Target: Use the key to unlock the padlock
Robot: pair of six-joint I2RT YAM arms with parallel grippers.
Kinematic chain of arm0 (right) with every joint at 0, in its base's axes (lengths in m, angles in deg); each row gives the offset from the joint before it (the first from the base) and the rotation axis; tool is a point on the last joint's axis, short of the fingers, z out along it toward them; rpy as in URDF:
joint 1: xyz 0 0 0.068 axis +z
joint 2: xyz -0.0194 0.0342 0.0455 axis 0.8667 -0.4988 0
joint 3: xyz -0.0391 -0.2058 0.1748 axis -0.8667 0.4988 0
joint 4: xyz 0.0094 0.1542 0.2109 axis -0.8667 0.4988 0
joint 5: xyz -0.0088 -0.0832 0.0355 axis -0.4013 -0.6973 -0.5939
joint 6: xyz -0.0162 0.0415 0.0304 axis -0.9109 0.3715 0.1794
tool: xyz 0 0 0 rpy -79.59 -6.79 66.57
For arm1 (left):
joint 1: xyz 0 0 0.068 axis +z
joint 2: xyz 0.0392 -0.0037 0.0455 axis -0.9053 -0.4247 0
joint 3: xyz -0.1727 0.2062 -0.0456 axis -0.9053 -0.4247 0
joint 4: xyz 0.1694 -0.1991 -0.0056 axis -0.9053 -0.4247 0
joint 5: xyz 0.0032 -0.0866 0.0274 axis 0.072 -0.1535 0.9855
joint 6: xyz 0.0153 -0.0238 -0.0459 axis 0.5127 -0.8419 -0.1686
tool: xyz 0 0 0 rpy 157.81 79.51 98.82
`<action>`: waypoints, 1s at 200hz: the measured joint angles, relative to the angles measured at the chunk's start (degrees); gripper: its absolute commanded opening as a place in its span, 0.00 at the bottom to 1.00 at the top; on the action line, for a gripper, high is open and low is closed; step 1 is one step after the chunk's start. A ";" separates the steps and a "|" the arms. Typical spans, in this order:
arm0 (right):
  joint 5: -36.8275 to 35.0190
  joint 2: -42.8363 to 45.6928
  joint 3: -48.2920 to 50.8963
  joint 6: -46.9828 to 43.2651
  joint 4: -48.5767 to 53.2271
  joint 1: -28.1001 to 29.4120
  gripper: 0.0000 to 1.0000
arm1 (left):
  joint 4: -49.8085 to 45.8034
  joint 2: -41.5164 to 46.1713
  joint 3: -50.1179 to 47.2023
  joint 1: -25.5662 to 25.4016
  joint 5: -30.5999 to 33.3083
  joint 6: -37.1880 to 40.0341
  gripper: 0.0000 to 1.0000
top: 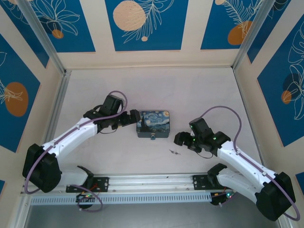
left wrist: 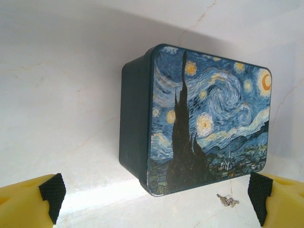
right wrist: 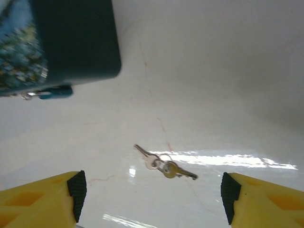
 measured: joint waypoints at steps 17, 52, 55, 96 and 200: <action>0.15 -0.61 1.42 0.04 -0.66 0.28 0.70 | -0.63 0.00 0.04 0.00 -0.87 -0.68 1.00; 0.31 -3.61 2.56 0.31 -2.69 1.86 0.70 | -0.76 -0.02 0.13 0.00 -3.67 -2.16 1.00; 0.33 -3.93 2.58 0.33 -2.97 1.95 0.70 | -0.76 -0.04 0.13 -0.02 -3.89 -2.25 1.00; 0.31 -8.92 2.40 1.40 -5.35 2.56 0.70 | 0.31 -0.28 0.13 -0.02 -6.95 -3.32 1.00; -0.37 -23.89 -6.21 5.01 -3.41 8.68 0.61 | 2.62 -2.47 1.49 -0.02 -12.24 -5.18 1.00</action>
